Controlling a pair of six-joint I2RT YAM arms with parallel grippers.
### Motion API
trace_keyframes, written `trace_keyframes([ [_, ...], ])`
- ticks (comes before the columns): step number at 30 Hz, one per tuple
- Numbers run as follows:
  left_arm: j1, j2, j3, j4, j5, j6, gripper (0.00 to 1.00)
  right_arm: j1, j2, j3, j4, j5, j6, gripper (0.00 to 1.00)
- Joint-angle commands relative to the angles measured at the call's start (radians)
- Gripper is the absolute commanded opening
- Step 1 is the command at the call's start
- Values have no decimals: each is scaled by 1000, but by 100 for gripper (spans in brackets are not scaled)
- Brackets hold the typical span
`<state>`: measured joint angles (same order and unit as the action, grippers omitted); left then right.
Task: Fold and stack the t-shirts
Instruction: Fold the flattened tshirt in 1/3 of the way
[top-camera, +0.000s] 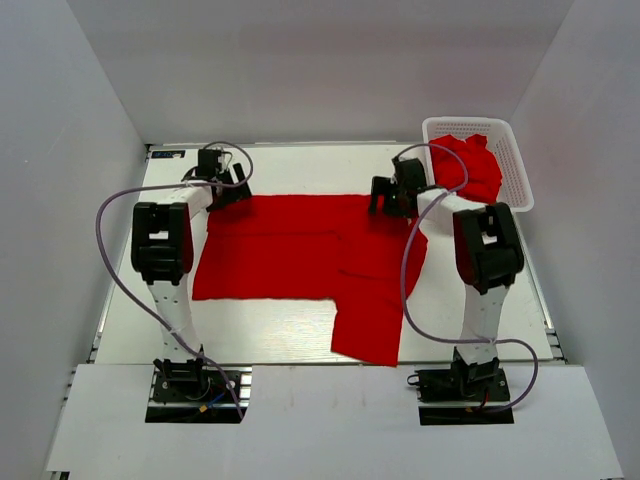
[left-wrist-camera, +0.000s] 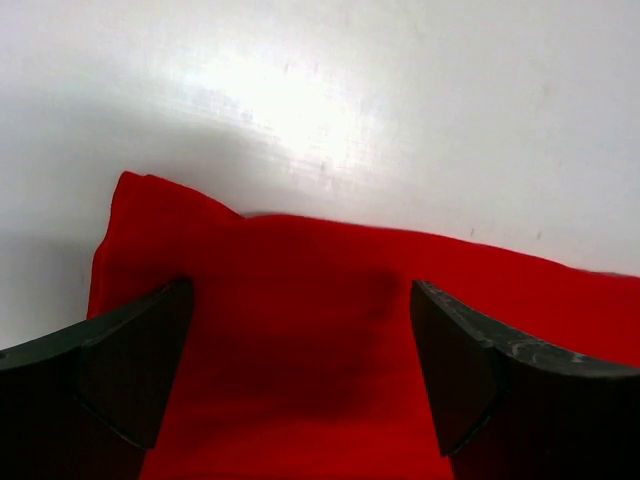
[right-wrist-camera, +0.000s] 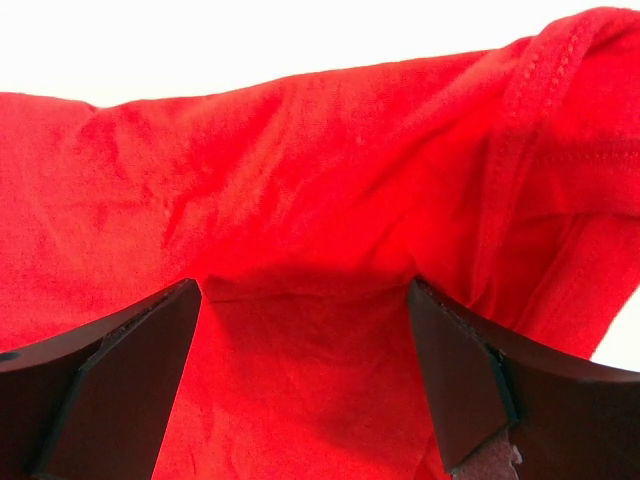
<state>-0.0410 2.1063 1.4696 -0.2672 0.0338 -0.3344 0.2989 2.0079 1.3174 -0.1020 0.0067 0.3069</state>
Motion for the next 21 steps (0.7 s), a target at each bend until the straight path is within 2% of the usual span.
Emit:
trace_keyframes([
  [1, 6, 118, 72, -101, 9, -14, 100, -43, 122, 144, -102, -54, -32, 90],
  [3, 6, 156, 128, -119, 9, -14, 100, -55, 185, 266, -134, -83, -57, 90],
  [7, 6, 262, 335, -182, 18, -5, 100, -69, 297, 434, -145, -97, -156, 90],
  [12, 6, 320, 521, -241, 43, 24, 100, -67, 305, 580, -142, -131, -293, 90],
  [15, 6, 255, 535, -253, 11, 48, 100, -55, 203, 531, -122, -175, -411, 90],
  [18, 6, 100, 434, -262, -66, 61, 100, -35, 51, 383, -64, -185, -479, 90],
  [21, 6, -98, 241, -273, -165, 13, 100, 0, -110, 154, -15, -133, -505, 90],
])
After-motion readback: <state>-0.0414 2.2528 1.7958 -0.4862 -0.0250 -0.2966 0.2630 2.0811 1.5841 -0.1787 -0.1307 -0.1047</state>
